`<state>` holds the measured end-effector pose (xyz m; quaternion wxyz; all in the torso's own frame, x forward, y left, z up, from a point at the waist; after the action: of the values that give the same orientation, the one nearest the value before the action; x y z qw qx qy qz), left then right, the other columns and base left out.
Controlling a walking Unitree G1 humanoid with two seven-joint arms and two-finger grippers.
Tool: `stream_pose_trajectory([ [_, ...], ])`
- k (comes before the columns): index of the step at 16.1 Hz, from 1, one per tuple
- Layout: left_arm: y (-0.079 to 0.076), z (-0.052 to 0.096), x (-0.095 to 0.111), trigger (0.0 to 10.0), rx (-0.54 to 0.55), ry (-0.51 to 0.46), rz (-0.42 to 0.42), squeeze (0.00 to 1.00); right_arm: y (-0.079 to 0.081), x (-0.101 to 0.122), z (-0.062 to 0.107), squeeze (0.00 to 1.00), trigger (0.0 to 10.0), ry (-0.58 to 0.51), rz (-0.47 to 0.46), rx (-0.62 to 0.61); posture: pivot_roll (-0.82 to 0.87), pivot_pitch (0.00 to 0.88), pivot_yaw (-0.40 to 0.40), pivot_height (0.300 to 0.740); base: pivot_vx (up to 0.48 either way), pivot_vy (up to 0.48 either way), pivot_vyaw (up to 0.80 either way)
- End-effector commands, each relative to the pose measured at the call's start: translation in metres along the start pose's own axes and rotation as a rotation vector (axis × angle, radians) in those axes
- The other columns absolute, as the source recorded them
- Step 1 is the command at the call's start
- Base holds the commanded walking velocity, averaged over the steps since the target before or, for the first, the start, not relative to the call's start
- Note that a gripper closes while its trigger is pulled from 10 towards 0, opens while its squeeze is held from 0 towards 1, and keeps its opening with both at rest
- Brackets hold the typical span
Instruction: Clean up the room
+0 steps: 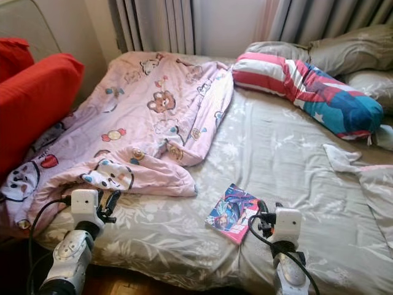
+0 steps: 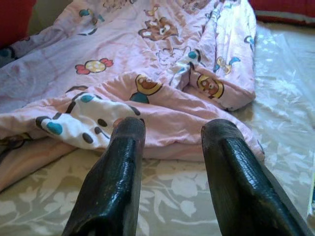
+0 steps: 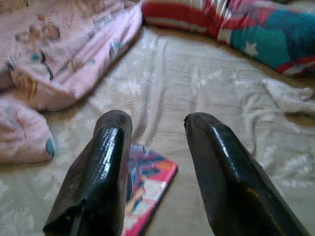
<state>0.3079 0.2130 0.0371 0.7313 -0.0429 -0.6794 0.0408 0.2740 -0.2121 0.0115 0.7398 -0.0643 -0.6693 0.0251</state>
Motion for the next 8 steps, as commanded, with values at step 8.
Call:
stream_pose_trajectory([
  [8,0.005,0.0107,0.0031,10.0,-0.006,-0.016,-0.008,0.0,0.0061,0.0023,0.0099,0.0,10.0,-0.005,0.01,-0.008,0.03,0.076,-0.007,0.74,0.0,0.0,0.0],
])
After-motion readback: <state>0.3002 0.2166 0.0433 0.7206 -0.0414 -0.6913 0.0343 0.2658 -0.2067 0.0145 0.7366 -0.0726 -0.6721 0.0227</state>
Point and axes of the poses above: a point about 5 cm out from each wrist's last joint towards the gripper, its own z axis pointing back from the gripper into the wrist, its own x axis along the axis of the wrist's last joint, y = z × x, the point moved 2 cm from there along -z, pointing out of the wrist towards the gripper, and after that the axes turned 7 degrees about z, right-handed, at the moved point
